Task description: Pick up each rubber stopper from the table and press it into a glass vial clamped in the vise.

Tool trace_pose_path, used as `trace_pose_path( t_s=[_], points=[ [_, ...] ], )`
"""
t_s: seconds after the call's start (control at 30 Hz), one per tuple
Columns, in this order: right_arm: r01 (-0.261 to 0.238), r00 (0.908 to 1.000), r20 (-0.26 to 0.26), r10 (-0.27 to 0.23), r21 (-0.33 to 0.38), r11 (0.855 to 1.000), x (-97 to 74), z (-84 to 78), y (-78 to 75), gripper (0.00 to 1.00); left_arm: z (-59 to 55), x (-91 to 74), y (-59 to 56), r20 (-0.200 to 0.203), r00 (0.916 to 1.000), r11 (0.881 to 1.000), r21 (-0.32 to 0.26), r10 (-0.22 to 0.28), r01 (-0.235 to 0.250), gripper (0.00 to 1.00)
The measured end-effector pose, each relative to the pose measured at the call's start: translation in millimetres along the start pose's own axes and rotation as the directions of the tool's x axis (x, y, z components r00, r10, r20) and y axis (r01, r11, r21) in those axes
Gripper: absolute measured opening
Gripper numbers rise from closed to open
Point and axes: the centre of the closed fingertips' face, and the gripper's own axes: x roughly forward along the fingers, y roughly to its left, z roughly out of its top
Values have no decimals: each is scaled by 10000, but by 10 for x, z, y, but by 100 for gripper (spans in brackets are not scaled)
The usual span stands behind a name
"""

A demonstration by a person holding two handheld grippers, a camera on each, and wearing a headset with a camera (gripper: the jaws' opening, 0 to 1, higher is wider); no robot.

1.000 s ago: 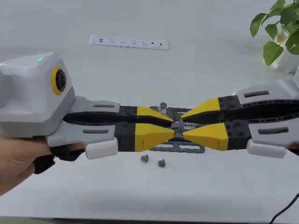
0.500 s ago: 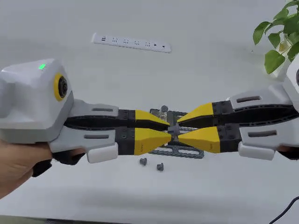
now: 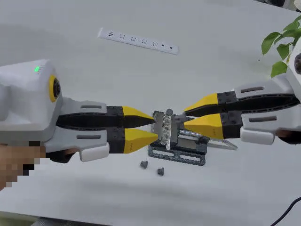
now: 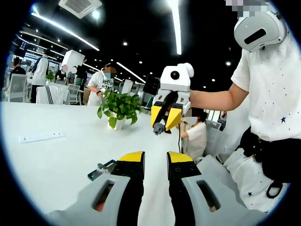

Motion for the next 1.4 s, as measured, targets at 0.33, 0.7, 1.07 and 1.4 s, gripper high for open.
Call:
trace_pose_path(
  t_s=[0.33, 0.7, 1.07, 1.4],
  points=[
    [778, 9730, -2193, -722, 171, 9968, 152, -292, -494, 6, -364, -61, 212, -1063, 9899, 9940, 669, 939, -871, 39],
    [1129, 9053, -4133, -978, 124, 9935, 358, -609, -951, 6, -727, -110, 436, -2061, 9612, 9786, 1306, 1835, -1589, 65],
    [1000, 8094, -5790, -977, -281, 9946, 553, -1017, -1151, 5, -922, -129, 542, -2360, 9477, 9698, 1661, 2149, -1785, 79],
    [802, 7398, -6670, -886, -433, 9958, 673, -1275, -1228, 5, -1063, -166, 609, -2605, 9344, 9626, 1840, 2428, -1988, 93]
  ],
)
